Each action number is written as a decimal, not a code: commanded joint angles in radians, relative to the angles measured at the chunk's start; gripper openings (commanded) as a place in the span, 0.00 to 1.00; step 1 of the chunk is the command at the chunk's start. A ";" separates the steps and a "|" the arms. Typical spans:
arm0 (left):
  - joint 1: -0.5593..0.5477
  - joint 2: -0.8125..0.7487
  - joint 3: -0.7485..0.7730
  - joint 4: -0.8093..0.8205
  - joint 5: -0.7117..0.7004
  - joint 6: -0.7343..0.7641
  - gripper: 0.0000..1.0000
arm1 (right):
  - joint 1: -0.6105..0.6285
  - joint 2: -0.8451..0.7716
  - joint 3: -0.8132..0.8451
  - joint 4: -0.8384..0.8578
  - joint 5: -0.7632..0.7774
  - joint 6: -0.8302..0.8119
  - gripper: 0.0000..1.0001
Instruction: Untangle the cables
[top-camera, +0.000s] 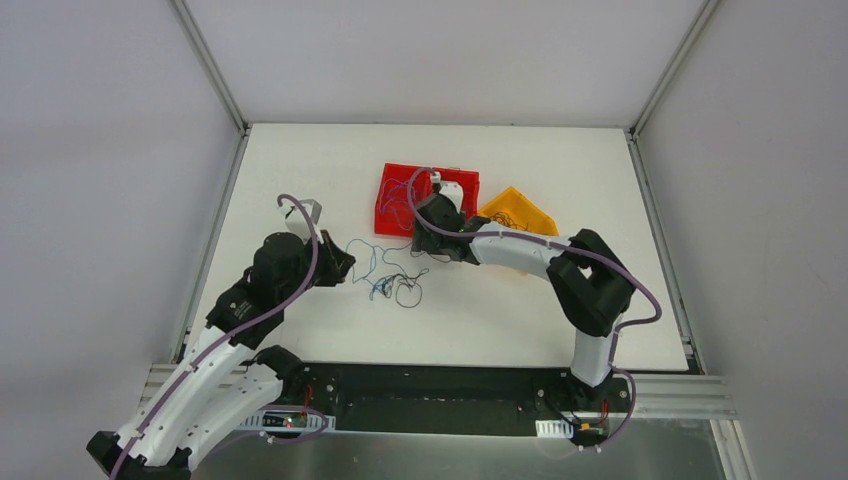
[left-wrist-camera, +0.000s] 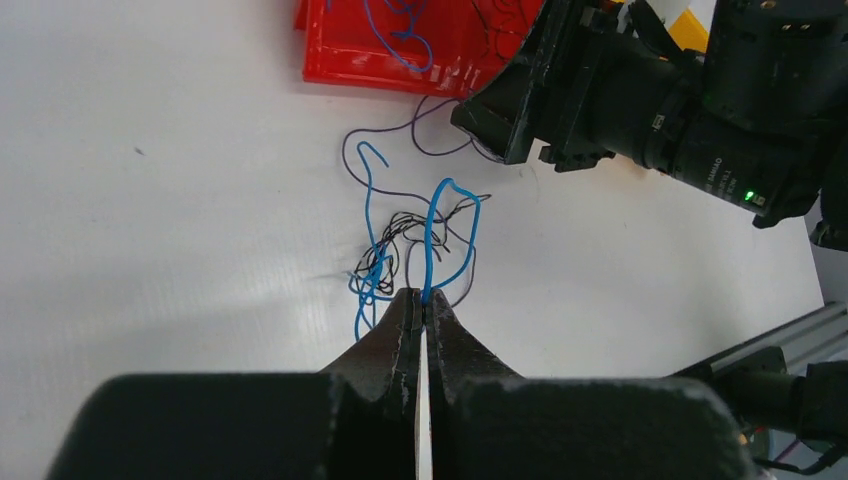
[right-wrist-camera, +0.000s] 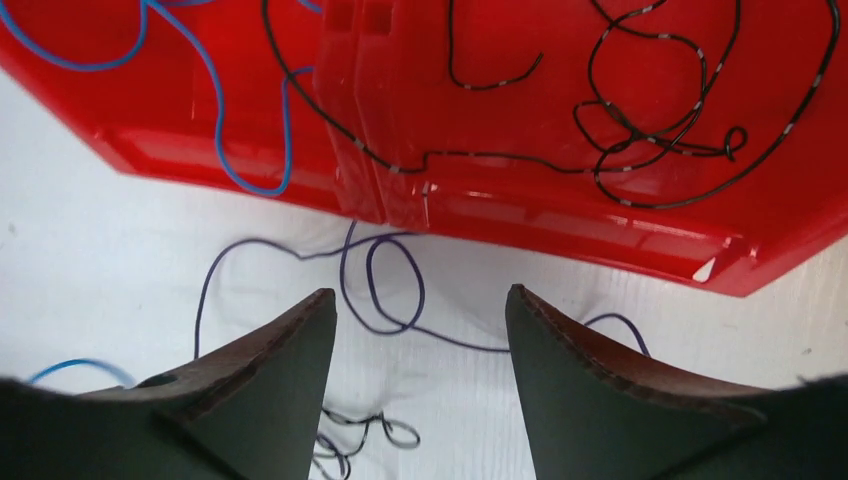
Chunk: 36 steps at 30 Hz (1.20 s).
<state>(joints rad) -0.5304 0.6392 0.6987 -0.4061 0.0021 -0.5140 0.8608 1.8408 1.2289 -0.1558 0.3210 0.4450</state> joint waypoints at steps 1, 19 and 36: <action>-0.006 -0.021 0.002 -0.052 -0.109 -0.004 0.00 | 0.012 0.057 0.064 0.050 0.131 0.043 0.66; -0.006 -0.041 -0.003 -0.120 -0.367 -0.061 0.00 | -0.024 -0.287 -0.235 0.103 0.035 0.042 0.00; -0.006 0.058 0.022 -0.089 -0.291 -0.071 0.00 | -0.391 -0.850 -0.086 -0.231 -0.039 -0.106 0.00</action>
<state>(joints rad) -0.5304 0.6750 0.6926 -0.5198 -0.3305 -0.5831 0.5327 0.9863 0.9871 -0.3172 0.2977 0.4046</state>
